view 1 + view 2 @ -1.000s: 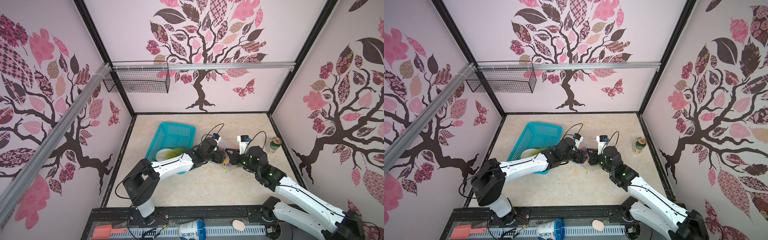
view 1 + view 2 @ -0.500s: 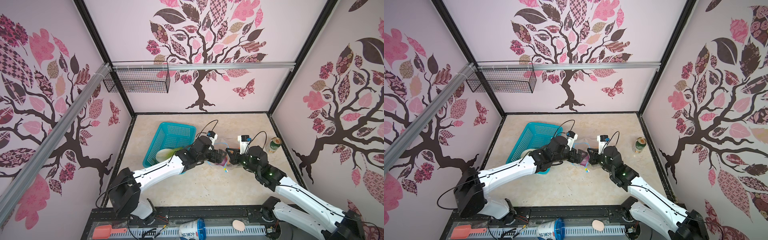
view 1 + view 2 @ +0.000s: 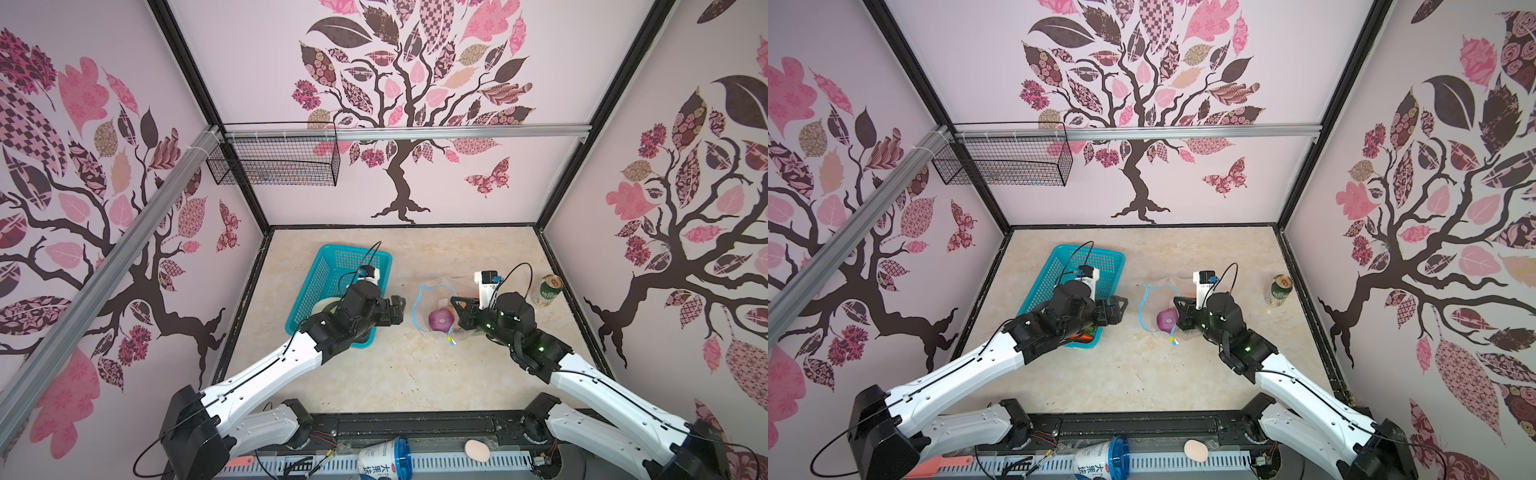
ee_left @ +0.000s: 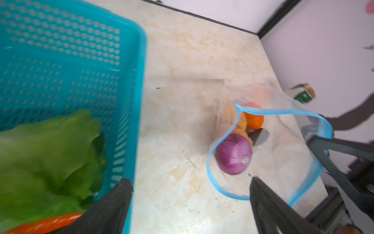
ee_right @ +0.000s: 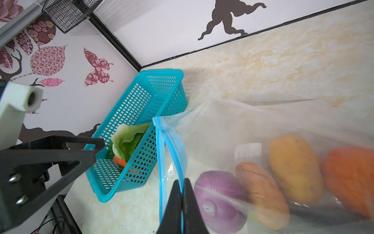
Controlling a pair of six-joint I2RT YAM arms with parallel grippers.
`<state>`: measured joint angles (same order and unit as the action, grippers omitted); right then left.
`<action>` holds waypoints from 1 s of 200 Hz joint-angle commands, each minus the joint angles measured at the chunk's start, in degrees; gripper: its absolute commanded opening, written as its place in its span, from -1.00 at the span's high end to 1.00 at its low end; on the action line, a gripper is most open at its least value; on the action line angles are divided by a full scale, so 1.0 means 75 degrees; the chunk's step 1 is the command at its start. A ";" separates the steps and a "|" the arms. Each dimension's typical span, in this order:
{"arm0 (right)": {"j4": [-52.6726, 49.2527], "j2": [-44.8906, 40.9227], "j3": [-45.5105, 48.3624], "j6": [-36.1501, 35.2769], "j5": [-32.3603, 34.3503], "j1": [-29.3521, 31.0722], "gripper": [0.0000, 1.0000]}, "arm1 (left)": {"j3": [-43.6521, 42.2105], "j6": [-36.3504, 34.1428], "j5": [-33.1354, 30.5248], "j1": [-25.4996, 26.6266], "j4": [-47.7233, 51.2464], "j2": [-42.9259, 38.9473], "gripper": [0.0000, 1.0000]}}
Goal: Place the food in the zip-top bag and seal the zipper
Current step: 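Move the left gripper back over the basket toward the napa cabbage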
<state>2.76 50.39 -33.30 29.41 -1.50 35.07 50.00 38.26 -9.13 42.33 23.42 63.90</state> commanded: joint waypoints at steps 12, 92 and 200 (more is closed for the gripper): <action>0.0065 -0.0133 0.0039 -0.0091 0.0059 -0.0001 1.00 | -0.0534 0.0854 -0.0446 -0.0782 0.0921 -0.0515 -0.97; -0.0016 -0.0097 -0.0024 -0.0223 0.0093 -0.0004 1.00 | -0.1302 0.2123 -0.0093 -0.2206 0.0674 -0.0331 -0.97; -0.0170 -0.0219 -0.0102 -0.0373 0.0254 -0.0002 1.00 | -0.0144 0.1514 0.0030 -0.2407 -0.0947 0.2441 -0.97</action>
<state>2.04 50.26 -32.95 27.70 -1.02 35.07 44.45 51.51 -9.98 24.91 20.25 77.58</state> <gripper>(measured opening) 0.047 0.983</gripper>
